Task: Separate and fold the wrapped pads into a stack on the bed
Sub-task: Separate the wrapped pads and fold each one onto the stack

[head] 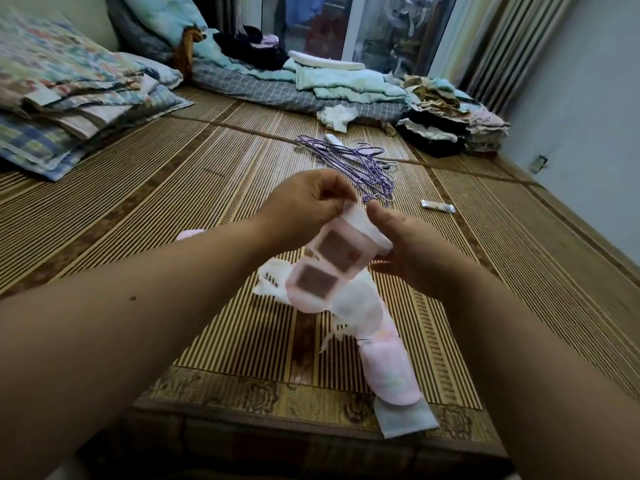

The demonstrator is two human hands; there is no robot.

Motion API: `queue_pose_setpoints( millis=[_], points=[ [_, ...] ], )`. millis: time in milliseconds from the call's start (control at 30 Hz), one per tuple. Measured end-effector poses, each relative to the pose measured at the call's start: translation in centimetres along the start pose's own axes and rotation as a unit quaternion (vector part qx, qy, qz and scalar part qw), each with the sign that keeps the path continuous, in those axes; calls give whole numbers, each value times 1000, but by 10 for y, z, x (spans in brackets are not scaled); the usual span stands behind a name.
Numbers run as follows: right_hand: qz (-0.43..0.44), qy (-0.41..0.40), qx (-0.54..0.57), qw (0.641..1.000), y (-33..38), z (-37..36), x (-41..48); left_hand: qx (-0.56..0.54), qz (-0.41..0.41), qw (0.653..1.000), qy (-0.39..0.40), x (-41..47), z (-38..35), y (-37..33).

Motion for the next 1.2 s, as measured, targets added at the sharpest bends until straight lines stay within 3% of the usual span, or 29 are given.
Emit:
queue_pose_setpoints(
  millis=[100, 200, 367, 500, 633, 800, 1000, 1100, 1200],
  points=[
    [5, 24, 66, 998, 13, 1, 7, 2, -18, 1000, -3, 8, 6, -8],
    [16, -3, 62, 998, 23, 2, 13, -23, 10, 1000, -1, 9, 8, -7],
    [43, -33, 105, 993, 35, 0, 17, -255, 131, 955, 74, -2, 2, 11],
    [63, -42, 172, 982, 43, 2, 17, -137, 153, 970, 133, -20, -11, 37],
    [87, -104, 237, 962, 46, 13, 15, -51, 222, 960, 164, -41, -20, 64],
    [76, -165, 93, 979, 20, 35, 7, -28, 245, 967, 66, -47, -6, 83],
    [6, -135, -126, 983, -25, 50, -10, 150, 152, 974, -75, -41, 17, 96],
    [-18, -132, -258, 957, -51, 48, -19, 225, 71, 969, -80, -51, 19, 103],
    [-51, -152, -306, 938, -80, 48, -31, 276, 18, 961, -16, -71, 17, 112]
  ],
)
Point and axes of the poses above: each hand's wrist, its own x-axis towards the middle knuckle, its own z-axis out of the back of the hand, y = z × x, the point moved 1 cm from there along x, towards the middle knuckle, and after that the axes turned 5 degrees about z, right-handed, at the moved point
